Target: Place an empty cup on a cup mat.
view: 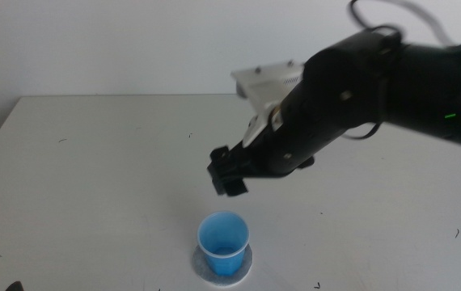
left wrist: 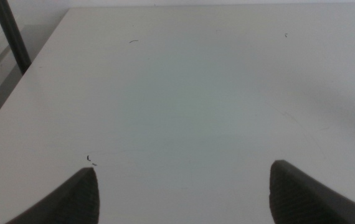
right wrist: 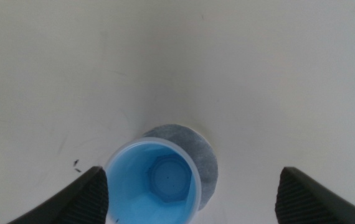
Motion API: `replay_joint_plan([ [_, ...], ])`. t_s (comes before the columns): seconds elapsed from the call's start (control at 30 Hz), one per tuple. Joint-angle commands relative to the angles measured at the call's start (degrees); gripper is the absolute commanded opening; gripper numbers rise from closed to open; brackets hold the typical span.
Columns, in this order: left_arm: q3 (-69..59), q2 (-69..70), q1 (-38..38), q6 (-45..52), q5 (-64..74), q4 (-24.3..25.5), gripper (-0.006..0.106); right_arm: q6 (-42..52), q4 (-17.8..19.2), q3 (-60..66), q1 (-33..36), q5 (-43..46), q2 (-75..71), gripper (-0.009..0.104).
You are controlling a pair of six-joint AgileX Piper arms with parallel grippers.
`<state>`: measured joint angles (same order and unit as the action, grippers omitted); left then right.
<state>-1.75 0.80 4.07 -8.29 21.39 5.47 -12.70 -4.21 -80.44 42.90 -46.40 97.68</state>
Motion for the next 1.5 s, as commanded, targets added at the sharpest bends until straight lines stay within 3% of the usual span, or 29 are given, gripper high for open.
replay_joint_plan([
  [0.0,0.3,0.7,-0.1,-0.2,-3.8,0.1,0.105,0.7,2.7,-2.1,-0.4,0.3,-7.4,0.074],
  [0.17,0.3,0.7,-0.1,-0.2,-3.8,0.1,0.105,-1.3,9.2,-2.1,-1.3,-4.1,-17.3,0.074],
  [0.3,0.3,0.7,-0.1,-0.2,-3.8,0.1,0.105,-4.8,11.9,-0.1,-5.3,-5.3,-24.7,0.074],
  [0.53,0.3,0.7,-0.1,-0.2,-3.8,0.1,0.105,-7.3,11.9,11.7,-18.1,-2.9,-39.0,0.074],
  [0.8,0.3,0.7,-0.1,-0.2,-3.8,0.1,0.105,-2.7,6.4,28.7,-31.2,2.5,-55.8,0.074],
  [1.1,0.3,0.7,-0.1,-0.2,-3.8,0.1,0.105,-5.5,10.7,47.8,-32.4,12.1,-76.0,0.074],
  [1.33,0.3,0.7,-0.1,-0.2,-3.8,0.1,0.105,-1.0,10.8,61.7,-32.4,30.0,-88.2,0.074],
  [1.47,0.3,0.7,-0.1,-0.2,-3.8,0.1,0.105,-1.0,13.1,67.4,-32.4,31.5,-91.9,0.074],
])
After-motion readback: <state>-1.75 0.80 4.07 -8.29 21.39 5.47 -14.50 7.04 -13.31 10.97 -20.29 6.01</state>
